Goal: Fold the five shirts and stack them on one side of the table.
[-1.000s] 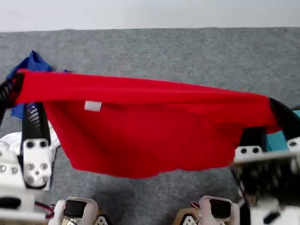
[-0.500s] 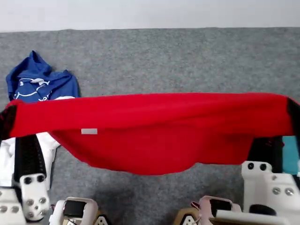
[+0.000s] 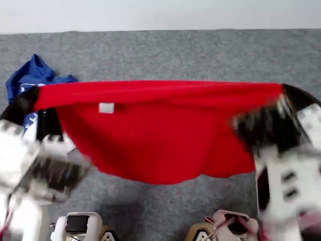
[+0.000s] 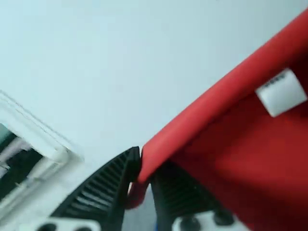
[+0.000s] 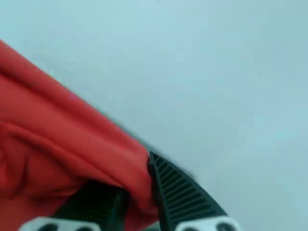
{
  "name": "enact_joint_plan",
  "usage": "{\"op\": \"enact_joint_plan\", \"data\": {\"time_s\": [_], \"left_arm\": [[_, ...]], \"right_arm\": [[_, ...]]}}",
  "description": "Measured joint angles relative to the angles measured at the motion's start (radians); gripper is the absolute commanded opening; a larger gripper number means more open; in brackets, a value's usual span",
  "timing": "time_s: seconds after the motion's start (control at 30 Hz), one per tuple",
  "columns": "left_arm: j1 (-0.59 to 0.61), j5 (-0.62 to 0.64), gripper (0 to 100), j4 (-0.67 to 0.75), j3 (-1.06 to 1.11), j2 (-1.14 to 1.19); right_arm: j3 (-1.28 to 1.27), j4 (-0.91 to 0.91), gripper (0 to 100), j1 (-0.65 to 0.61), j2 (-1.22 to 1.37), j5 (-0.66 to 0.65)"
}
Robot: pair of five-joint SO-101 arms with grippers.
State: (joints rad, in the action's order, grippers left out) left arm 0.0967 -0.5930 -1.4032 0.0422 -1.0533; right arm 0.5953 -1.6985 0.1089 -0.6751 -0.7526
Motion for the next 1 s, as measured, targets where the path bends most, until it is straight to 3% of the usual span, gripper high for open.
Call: {"op": "enact_joint_plan", "data": {"time_s": [0.2, 0.53, 0.83, 1.0], "left_arm": [[0.0, 0.0, 0, 0.121, 0.264, 0.123], [0.0, 0.003, 0, 0.62, 0.638, 0.376], [-0.002, 0.044, 0, 1.076, 0.631, 0.749], [-0.002, 0.091, 0, 1.224, 0.479, 0.973]], "right_arm": [[-0.27, 0.101, 1.0, -0.063, 0.138, 0.002], [-0.735, 0.614, 1.0, -0.103, 0.305, 0.002], [-0.882, 1.108, 0.9, -0.103, 0.494, 0.003], [-0.882, 1.364, 0.9, -0.104, 0.62, 0.003]]}}
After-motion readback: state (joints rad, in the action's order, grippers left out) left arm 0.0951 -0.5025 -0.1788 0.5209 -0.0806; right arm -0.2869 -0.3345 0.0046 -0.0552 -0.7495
